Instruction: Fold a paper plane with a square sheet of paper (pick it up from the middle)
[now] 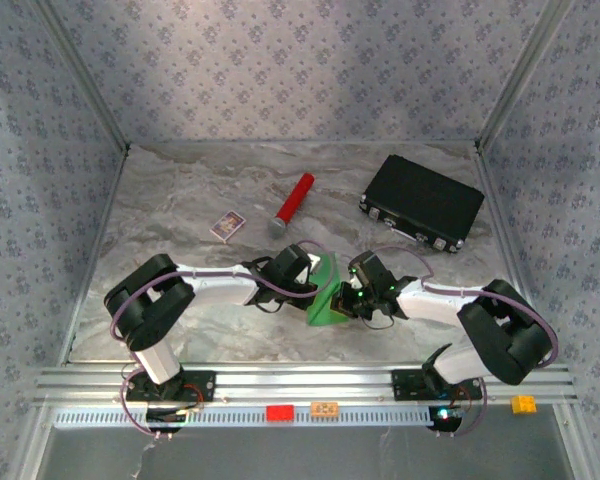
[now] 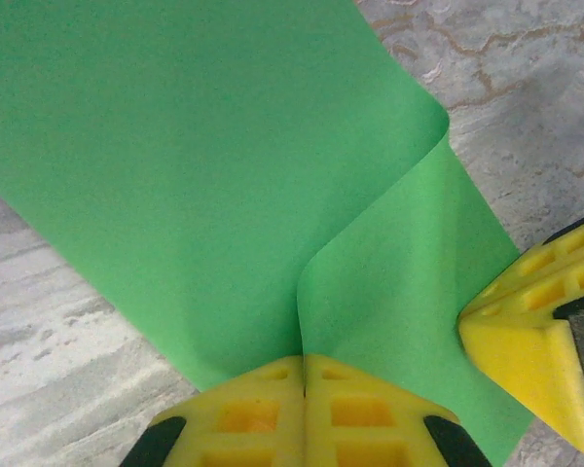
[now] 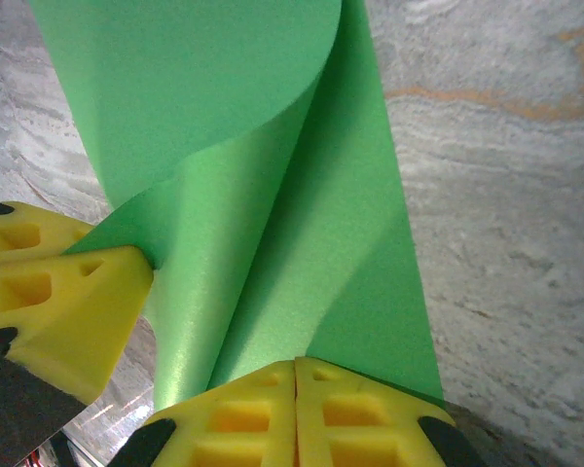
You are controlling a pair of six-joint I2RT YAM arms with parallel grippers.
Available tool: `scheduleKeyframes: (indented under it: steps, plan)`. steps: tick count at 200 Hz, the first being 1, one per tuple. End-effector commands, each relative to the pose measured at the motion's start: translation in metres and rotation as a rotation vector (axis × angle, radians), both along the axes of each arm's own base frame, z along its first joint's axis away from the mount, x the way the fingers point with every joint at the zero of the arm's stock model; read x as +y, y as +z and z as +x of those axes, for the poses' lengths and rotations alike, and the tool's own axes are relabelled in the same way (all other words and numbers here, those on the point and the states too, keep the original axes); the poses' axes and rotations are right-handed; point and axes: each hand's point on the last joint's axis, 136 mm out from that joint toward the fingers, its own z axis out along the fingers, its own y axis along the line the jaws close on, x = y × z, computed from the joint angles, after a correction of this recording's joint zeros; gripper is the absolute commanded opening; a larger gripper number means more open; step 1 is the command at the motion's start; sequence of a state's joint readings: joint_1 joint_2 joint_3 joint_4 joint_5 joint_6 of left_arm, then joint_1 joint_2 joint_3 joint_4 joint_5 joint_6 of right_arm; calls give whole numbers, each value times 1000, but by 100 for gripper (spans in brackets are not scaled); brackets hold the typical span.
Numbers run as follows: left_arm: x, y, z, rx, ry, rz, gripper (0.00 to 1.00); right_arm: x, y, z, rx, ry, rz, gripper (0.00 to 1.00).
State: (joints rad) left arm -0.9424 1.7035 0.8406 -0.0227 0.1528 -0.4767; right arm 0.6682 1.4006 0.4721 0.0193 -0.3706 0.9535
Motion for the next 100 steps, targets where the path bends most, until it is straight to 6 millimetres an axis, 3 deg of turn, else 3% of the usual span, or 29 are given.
scheduleKeyframes:
  steps: [1,100]
  plan:
    - [1,-2,1,8,6,-5,0,-16,-13,-6,38,-35,-75,9]
    - [3,-3,6,-20,10,8,0,-15,-14,-7,39,-34,-74,9]
